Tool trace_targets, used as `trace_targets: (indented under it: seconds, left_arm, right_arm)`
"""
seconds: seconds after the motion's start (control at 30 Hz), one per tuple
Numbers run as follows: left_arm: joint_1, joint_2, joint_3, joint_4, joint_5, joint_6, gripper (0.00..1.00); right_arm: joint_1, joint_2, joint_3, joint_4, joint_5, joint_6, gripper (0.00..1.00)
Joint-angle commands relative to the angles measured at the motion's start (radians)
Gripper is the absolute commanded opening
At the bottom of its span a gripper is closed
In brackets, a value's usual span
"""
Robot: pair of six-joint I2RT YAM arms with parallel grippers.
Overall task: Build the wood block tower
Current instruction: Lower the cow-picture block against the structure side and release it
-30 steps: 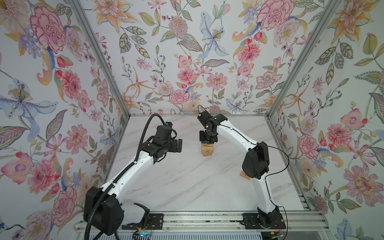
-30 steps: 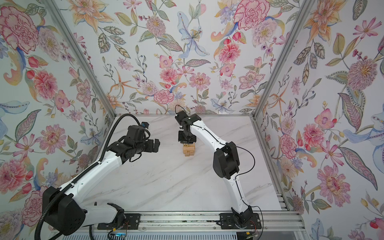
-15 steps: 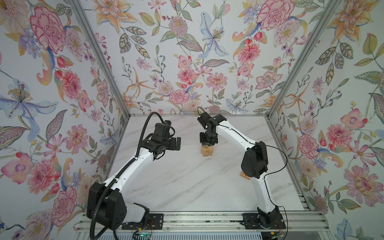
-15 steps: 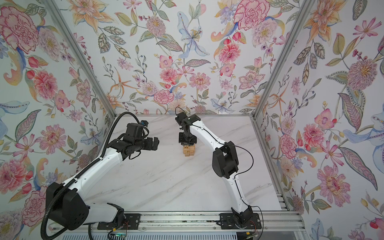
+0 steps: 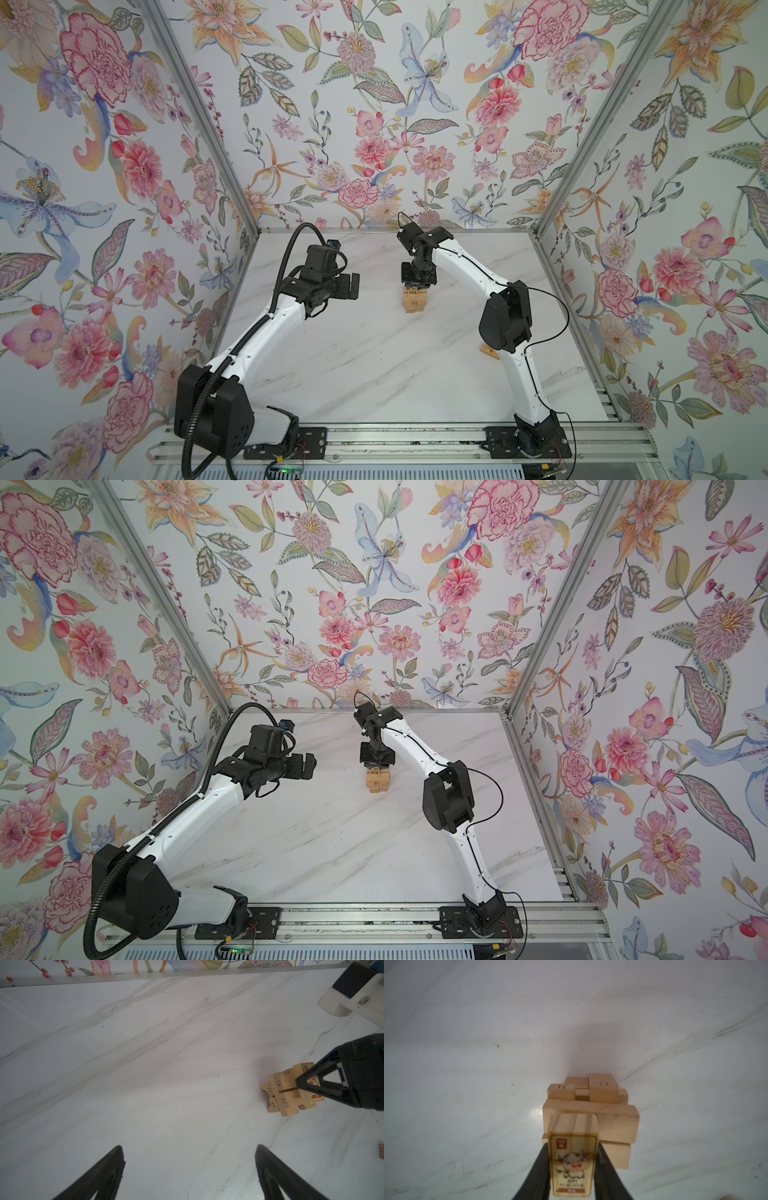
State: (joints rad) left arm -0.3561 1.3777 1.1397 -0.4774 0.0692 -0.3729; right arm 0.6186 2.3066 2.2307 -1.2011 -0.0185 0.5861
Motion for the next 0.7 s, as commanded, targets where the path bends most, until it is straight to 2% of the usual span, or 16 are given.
trace_targets:
  seconds: [0.0, 0.67]
  left_arm:
    - [0.014, 0.015, 0.035, -0.003, 0.007, 0.023, 0.99]
    - [0.034, 0.031, 0.044, -0.014, 0.014, 0.022, 0.99]
  right_arm:
    - [0.003, 0.02, 0.028, -0.041, 0.001, -0.009, 0.26]
    - [0.021, 0.023, 0.025, -0.046, -0.009, -0.005, 0.28]
